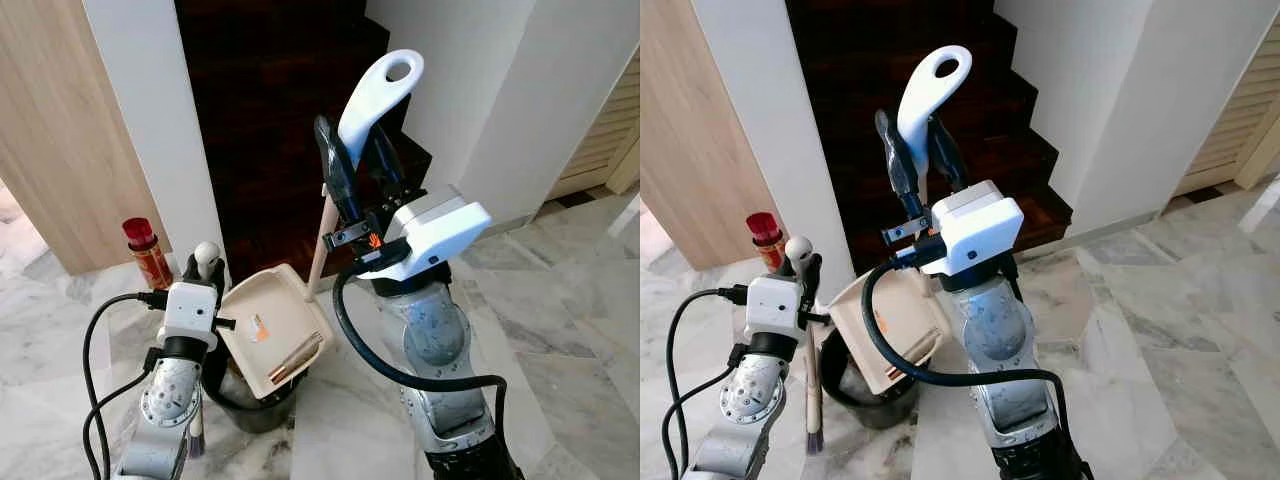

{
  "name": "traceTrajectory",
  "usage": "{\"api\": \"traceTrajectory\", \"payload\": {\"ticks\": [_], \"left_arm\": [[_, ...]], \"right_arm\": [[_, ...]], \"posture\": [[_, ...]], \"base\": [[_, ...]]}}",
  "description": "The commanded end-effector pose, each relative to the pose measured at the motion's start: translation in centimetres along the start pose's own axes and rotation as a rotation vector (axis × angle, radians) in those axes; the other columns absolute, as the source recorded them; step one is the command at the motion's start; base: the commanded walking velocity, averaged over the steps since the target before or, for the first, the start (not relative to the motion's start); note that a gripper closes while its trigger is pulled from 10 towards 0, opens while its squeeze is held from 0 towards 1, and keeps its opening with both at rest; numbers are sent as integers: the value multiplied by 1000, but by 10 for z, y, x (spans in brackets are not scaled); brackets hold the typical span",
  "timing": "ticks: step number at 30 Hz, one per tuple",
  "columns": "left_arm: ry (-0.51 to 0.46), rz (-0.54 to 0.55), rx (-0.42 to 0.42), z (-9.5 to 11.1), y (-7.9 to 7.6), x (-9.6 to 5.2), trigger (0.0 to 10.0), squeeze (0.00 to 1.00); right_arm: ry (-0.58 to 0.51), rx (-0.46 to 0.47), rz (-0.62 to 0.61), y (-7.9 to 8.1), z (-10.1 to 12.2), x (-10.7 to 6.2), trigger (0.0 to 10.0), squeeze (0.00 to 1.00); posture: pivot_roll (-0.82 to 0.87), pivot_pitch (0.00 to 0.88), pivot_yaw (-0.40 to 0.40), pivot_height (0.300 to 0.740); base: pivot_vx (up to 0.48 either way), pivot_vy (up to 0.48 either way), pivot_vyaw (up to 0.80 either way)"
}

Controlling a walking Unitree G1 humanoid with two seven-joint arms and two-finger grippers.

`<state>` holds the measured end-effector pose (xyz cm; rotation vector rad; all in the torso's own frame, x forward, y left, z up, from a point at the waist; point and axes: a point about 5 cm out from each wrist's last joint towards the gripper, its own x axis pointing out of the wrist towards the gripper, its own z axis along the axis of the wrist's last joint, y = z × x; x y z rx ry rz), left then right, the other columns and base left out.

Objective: Sweep floor

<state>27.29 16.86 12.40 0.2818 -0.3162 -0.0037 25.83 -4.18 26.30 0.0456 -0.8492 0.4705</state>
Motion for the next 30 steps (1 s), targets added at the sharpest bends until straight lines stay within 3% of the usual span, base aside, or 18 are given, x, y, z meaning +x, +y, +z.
{"api": "traceTrajectory", "payload": {"ticks": [1,8,18,30], "left_arm": [[-54,-14,27,8,0,3,10000,0],[-53,-14,26,8,0,3,10000,0],[-55,-14,28,8,-1,3,10000,0],[-57,-15,27,8,-1,3,10000,0]], "right_arm": [[-116,-17,-23,-2,23,8,10000,0],[-207,-79,-73,-5,37,12,10000,0],[-236,-96,-91,-3,41,13,10000,0],[-325,-194,-49,10,53,10,10000,0]], "posture": [[63,24,-33,740],[63,23,-36,740],[64,22,-36,740],[64,21,-38,740]], "base": [[0,0,0],[0,0,0],[0,0,0],[0,0,0]]}}
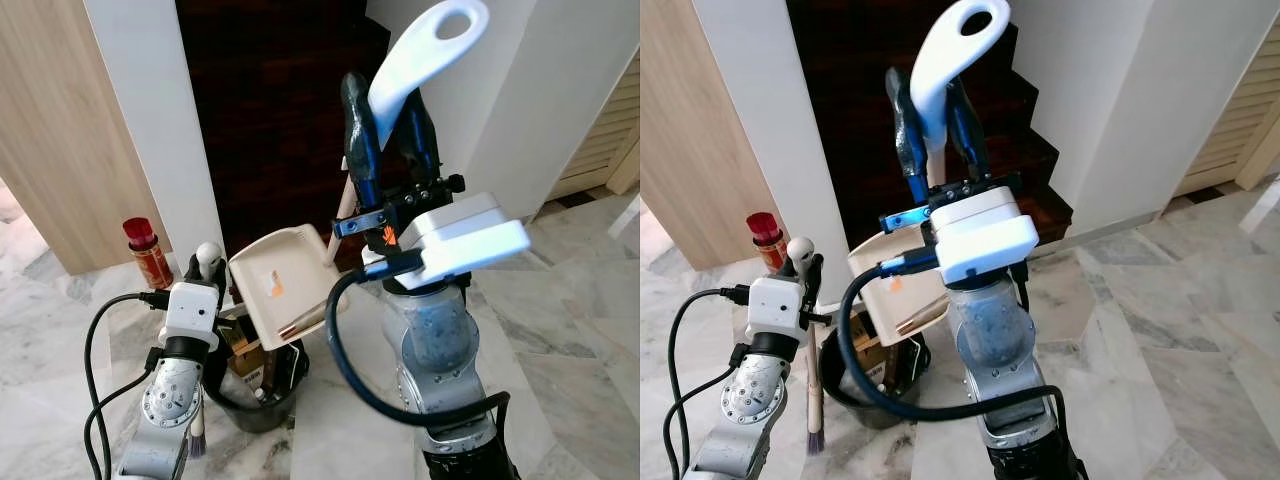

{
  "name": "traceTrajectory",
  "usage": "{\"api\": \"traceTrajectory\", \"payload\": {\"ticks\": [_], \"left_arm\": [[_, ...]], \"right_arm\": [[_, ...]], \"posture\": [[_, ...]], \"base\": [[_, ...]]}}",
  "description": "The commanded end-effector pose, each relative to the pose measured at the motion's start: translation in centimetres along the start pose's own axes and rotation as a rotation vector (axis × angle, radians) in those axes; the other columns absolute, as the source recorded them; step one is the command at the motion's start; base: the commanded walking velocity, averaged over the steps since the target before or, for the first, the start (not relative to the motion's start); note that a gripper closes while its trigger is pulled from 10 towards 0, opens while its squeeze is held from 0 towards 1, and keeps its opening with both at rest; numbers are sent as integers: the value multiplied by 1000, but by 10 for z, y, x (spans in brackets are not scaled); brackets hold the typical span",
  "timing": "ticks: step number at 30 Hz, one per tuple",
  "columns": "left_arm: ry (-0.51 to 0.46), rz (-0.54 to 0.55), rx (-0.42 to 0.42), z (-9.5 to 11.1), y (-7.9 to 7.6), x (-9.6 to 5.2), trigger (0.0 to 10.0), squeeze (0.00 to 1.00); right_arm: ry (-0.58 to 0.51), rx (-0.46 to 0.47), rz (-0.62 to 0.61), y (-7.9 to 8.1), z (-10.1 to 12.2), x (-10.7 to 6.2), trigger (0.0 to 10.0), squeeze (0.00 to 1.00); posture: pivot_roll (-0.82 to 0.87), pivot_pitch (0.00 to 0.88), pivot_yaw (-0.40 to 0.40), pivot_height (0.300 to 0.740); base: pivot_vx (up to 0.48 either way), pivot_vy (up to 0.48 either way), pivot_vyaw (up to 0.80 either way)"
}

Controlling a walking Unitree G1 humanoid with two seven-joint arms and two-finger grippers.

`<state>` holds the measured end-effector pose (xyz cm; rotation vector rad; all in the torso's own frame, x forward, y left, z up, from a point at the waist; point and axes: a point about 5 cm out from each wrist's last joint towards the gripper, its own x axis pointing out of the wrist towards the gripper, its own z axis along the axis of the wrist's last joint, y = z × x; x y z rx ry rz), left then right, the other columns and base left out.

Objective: Sweep floor

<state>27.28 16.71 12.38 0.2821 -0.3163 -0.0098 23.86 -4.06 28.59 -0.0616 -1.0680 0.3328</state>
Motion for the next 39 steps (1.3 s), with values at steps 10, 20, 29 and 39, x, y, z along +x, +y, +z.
{"api": "traceTrajectory", "payload": {"ticks": [10,20,29,39], "left_arm": [[-59,-19,35,8,-1,3,10000,0],[-60,-22,37,8,-1,3,10000,0],[-62,-21,37,9,-1,3,10000,0],[-62,-20,38,9,-1,3,10000,0]], "right_arm": [[-158,-1,33,7,25,4,10000,0],[-227,-66,154,23,31,-2,10000,0],[-227,-70,145,22,31,-1,10000,0],[-256,-106,173,25,34,-3,10000,0]], "posture": [[64,21,-38,740],[63,27,-38,740],[62,27,-38,740],[65,26,-39,740]], "base": [[0,0,0],[0,0,0],[0,0,0],[0,0,0]]}}
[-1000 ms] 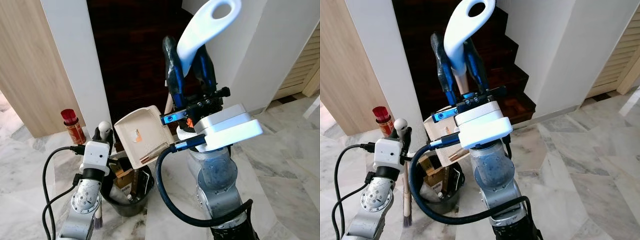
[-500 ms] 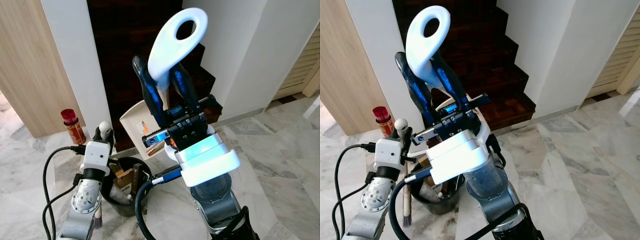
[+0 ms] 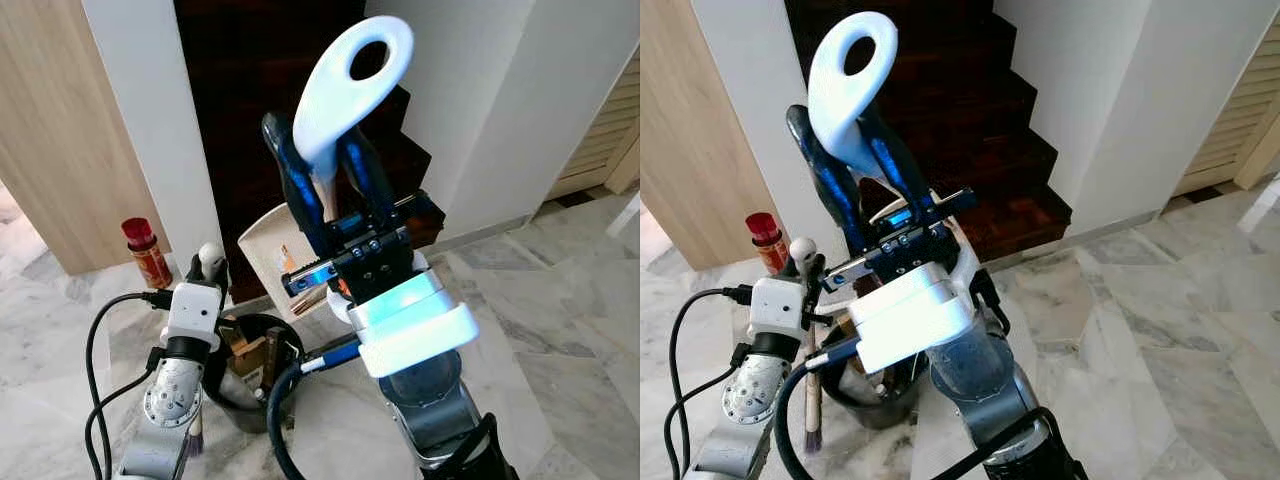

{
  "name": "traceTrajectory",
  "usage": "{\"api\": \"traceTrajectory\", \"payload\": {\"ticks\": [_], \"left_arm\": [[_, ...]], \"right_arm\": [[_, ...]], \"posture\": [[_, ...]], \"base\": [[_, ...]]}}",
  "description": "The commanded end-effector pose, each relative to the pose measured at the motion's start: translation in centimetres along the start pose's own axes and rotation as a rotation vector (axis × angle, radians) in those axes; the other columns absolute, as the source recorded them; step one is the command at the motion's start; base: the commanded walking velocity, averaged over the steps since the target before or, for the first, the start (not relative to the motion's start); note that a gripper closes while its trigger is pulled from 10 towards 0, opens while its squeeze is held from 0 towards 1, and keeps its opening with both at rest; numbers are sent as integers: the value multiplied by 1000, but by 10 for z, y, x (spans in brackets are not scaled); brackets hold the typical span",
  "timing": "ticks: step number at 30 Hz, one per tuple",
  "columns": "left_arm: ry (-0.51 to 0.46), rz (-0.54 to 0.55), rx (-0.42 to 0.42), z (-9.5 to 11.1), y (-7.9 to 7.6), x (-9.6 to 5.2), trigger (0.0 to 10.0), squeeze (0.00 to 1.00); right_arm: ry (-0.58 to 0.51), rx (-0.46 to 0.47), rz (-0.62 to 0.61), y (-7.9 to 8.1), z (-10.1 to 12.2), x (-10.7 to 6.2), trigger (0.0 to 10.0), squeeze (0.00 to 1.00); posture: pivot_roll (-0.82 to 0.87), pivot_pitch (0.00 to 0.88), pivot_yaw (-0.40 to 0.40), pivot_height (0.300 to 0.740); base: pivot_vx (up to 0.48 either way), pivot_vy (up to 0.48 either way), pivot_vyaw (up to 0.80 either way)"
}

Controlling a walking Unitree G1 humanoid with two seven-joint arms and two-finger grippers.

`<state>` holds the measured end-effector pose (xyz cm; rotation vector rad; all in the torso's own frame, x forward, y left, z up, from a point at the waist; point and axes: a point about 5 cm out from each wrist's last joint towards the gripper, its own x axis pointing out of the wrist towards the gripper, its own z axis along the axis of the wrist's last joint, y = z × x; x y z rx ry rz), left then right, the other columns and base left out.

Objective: Sweep floor

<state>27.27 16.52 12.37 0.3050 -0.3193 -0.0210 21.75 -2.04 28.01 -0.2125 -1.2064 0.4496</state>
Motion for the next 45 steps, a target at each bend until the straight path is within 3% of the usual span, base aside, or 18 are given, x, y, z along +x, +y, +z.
{"api": "traceTrajectory", "payload": {"ticks": [1,19,24,25,27,45], "left_arm": [[-57,-5,17,8,1,3,10000,0],[-59,-4,19,8,1,4,10000,0],[-60,-4,18,9,1,4,10000,0],[-60,-4,18,8,1,4,10000,0],[-60,-4,18,8,1,4,10000,0],[-60,-3,20,8,1,5,10000,0]], "right_arm": [[-127,-30,-2,-3,20,8,10000,0],[-159,-111,7,-1,22,7,10000,0],[-151,-87,-1,-1,22,8,10000,0],[-92,3,-20,0,17,8,10000,0],[-66,41,-23,1,14,8,10000,0],[-58,34,-11,1,14,9,10000,0]], "posture": [[65,26,-39,740],[63,26,-39,740],[63,26,-39,740],[64,24,-40,740],[64,24,-40,740],[64,20,-41,740]], "base": [[0,0,0],[0,0,0],[0,0,0],[0,0,0],[0,0,0],[0,0,0]]}}
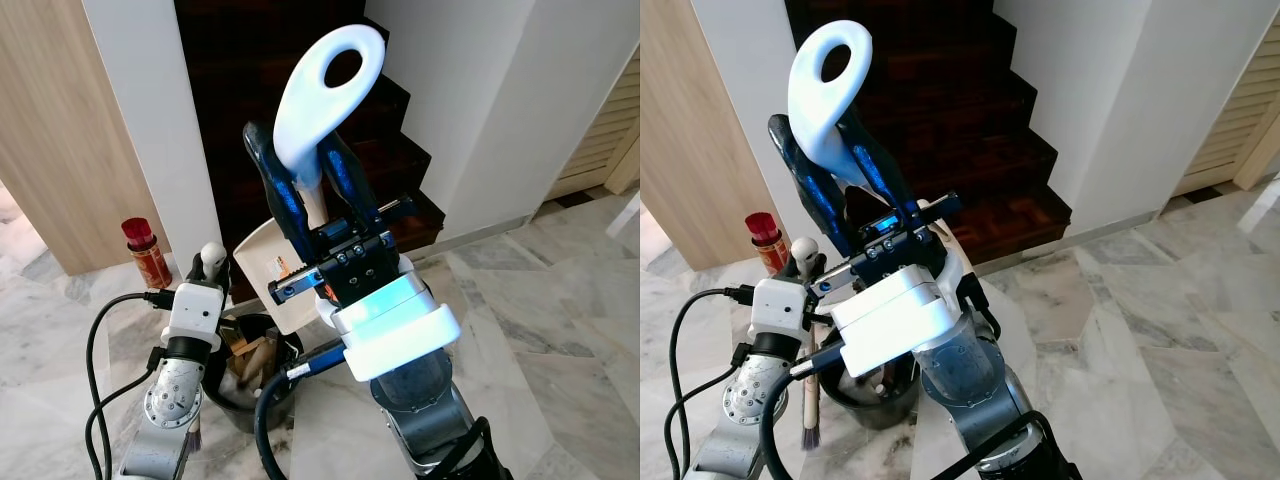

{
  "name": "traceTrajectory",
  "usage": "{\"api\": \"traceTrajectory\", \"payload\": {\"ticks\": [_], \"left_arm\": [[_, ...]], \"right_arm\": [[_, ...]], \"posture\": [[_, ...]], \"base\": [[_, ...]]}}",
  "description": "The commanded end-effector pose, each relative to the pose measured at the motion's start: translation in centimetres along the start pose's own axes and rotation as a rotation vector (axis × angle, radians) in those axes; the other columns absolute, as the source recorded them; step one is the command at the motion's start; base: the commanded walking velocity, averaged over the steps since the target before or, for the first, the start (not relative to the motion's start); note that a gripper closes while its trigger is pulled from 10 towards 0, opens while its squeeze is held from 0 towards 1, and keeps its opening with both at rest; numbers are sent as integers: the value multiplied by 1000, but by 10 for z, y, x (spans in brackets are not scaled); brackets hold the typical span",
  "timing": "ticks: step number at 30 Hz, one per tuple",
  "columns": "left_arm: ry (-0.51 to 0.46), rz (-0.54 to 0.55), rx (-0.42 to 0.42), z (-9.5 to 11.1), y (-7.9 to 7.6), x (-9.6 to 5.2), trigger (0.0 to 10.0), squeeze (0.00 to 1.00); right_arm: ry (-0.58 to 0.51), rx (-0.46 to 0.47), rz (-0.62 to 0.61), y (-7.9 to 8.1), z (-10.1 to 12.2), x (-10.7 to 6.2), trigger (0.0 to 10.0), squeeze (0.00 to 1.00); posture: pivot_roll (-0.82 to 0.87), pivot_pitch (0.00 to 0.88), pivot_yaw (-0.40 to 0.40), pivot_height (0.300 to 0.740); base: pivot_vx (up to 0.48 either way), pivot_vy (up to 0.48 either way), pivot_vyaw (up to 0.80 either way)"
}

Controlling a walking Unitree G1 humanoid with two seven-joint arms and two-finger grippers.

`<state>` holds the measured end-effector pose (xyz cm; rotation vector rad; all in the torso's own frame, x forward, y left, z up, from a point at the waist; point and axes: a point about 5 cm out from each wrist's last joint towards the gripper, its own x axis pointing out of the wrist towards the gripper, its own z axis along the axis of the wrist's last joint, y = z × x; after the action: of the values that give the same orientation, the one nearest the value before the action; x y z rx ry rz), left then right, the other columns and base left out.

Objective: Sweep floor

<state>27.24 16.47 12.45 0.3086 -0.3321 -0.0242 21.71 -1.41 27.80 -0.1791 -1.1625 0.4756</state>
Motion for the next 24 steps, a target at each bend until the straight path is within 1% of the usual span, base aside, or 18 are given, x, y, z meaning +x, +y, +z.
{"api": "traceTrajectory", "payload": {"ticks": [1,3,5,7,9,11,15,16,17,19,24], "left_arm": [[-47,-1,16,7,1,5,10000,0],[-46,-2,16,7,1,5,10000,0],[-46,-2,17,7,1,5,10000,0],[-45,-4,16,6,1,5,10000,0],[-45,-5,15,6,1,5,10000,0],[-44,-8,14,6,0,5,10000,0],[-44,-10,12,6,0,5,10000,0],[-44,-10,12,6,0,5,10000,0],[-44,-10,12,6,0,5,10000,0],[-44,-11,12,6,-1,5,10000,0],[-47,-13,7,7,-1,5,10000,0]], "right_arm": [[-88,-15,-11,-5,15,7,10000,0],[-86,-15,-10,-5,14,7,10000,0],[-37,1,-11,-4,8,6,10000,0],[62,55,-40,-6,-4,4,10000,0],[127,98,-70,-8,-13,2,10000,0],[244,189,-154,-17,-29,-1,10000,0],[352,286,-286,-31,-47,-7,10000,0],[352,286,-286,-31,-47,-7,10000,0],[378,317,-327,-35,-51,-9,10000,0],[411,347,-360,-40,-56,-11,10000,0],[475,361,-417,-50,-67,-17,10000,0]], "posture": [[64,20,-41,740],[64,21,-42,740],[64,21,-42,740],[64,21,-42,740],[65,21,-42,740],[65,21,-41,740],[65,23,-41,740],[65,23,-41,740],[65,23,-41,740],[64,25,-39,740],[65,26,-38,740]], "base": [[0,0,0],[0,0,0],[0,0,0],[0,0,0],[0,0,0],[0,0,0],[0,0,0],[0,0,0],[0,0,0],[0,0,0],[0,0,0]]}}
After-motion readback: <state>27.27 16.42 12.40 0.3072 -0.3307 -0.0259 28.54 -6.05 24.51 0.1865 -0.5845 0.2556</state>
